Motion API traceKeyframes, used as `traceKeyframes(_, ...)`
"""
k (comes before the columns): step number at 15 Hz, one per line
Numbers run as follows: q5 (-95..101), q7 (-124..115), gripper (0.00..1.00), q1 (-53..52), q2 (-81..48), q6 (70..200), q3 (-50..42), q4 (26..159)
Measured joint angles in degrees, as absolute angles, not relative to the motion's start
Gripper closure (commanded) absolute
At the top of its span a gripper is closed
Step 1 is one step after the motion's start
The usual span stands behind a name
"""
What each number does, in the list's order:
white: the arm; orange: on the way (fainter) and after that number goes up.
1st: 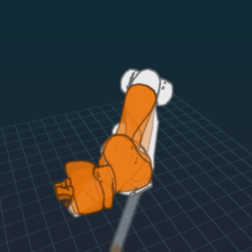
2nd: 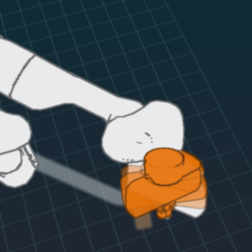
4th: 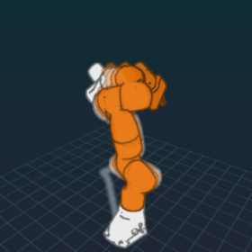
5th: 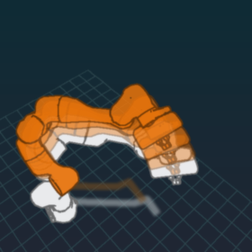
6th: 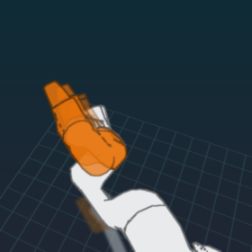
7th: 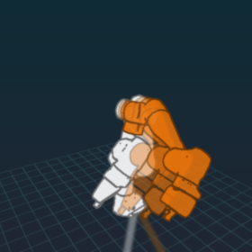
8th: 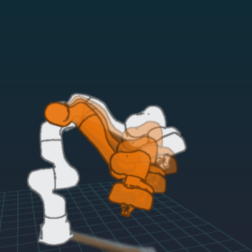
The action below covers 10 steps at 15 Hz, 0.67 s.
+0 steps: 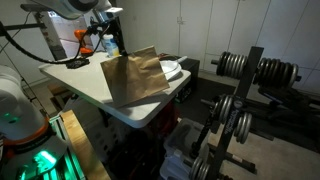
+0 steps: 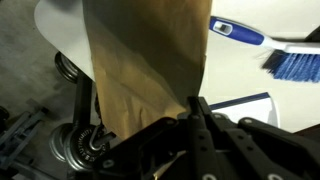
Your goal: Hang the paper bag on the black object
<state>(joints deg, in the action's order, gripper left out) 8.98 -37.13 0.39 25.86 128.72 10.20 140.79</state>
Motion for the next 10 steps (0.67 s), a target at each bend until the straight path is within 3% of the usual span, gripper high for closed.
traceKeyframes(10, 1.1, -28.2, 1.0, -0.3, 30.4, 127.3, 7.2, 140.2)
